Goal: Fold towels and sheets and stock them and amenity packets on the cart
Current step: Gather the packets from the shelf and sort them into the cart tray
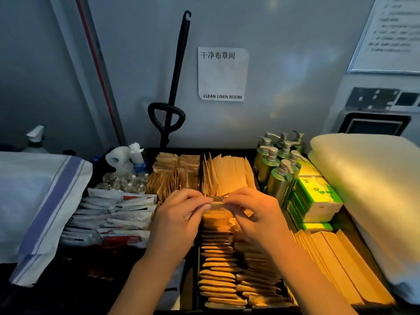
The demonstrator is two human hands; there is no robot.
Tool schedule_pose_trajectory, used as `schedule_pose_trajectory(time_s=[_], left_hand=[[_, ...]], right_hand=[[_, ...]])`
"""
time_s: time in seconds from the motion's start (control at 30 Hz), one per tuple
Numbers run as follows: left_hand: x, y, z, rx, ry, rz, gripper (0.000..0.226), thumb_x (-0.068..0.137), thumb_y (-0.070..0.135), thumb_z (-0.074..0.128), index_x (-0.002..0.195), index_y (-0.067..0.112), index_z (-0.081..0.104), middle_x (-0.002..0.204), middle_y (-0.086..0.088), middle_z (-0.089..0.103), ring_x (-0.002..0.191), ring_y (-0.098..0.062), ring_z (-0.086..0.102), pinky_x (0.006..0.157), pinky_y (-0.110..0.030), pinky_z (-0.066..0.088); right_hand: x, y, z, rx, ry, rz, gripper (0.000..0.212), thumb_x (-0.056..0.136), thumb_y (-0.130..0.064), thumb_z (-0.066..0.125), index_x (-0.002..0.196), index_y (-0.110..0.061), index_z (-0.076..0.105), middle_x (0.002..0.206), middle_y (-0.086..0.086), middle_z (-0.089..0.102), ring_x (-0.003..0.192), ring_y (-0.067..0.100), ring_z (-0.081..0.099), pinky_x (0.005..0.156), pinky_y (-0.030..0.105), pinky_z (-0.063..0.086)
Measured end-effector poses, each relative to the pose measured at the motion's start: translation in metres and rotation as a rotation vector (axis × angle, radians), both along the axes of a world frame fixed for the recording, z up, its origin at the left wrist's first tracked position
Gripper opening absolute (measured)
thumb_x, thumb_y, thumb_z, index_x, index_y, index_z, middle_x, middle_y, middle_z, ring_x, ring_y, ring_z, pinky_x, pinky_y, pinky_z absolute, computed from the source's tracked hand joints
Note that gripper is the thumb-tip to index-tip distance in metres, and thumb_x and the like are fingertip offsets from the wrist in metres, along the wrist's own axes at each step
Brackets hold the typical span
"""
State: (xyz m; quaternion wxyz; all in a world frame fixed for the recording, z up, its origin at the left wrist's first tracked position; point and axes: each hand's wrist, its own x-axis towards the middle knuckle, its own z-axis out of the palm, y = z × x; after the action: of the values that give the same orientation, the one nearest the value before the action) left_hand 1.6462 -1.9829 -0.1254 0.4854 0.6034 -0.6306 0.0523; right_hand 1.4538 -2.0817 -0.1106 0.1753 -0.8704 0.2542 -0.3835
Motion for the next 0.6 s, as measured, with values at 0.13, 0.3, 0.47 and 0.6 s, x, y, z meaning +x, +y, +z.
schedule_pose_trajectory(time_s=[0.13, 0.3, 0.47, 0.6], left_hand=[[-0.006, -0.02, -0.005, 0.044, 0.052, -0.018, 0.02, 0.091, 0.013, 0.076, 0.108, 0.023, 0.08, 0.102, 0.018, 0.068, 0.099, -0.007, 0.066, 0.083, -0.029, 0.056], [-0.005, -0.03, -0.026, 0.092, 0.076, 0.004, 0.02, 0.091, 0.013, 0.076, 0.107, 0.025, 0.081, 0.102, 0.02, 0.069, 0.098, -0.003, 0.066, 0.084, -0.023, 0.056], [0.003, -0.041, -0.046, 0.226, 0.108, 0.019, 0.02, 0.094, 0.015, 0.073, 0.107, 0.028, 0.08, 0.1, 0.022, 0.068, 0.098, 0.001, 0.065, 0.087, -0.028, 0.056], [0.009, -0.042, -0.058, 0.323, 0.08, 0.045, 0.02, 0.097, 0.02, 0.069, 0.111, 0.031, 0.079, 0.102, 0.022, 0.067, 0.098, 0.003, 0.063, 0.09, -0.033, 0.055]], right_hand=[[-0.005, -0.015, -0.006, 0.021, 0.018, -0.014, 0.016, 0.091, -0.009, 0.076, 0.103, -0.02, 0.081, 0.101, -0.011, 0.071, 0.091, 0.005, 0.065, 0.081, 0.027, 0.058], [-0.003, -0.025, -0.02, 0.06, 0.112, -0.025, 0.019, 0.092, -0.01, 0.075, 0.105, -0.023, 0.081, 0.103, -0.013, 0.07, 0.093, 0.002, 0.063, 0.087, 0.024, 0.057], [0.007, -0.033, -0.027, 0.117, 0.299, -0.038, 0.022, 0.095, -0.013, 0.071, 0.107, -0.029, 0.079, 0.106, -0.017, 0.066, 0.099, 0.002, 0.06, 0.09, 0.02, 0.053], [0.012, -0.034, -0.025, 0.146, 0.478, -0.048, 0.017, 0.095, -0.011, 0.066, 0.103, -0.023, 0.076, 0.106, -0.013, 0.066, 0.101, 0.01, 0.059, 0.092, 0.027, 0.052]])
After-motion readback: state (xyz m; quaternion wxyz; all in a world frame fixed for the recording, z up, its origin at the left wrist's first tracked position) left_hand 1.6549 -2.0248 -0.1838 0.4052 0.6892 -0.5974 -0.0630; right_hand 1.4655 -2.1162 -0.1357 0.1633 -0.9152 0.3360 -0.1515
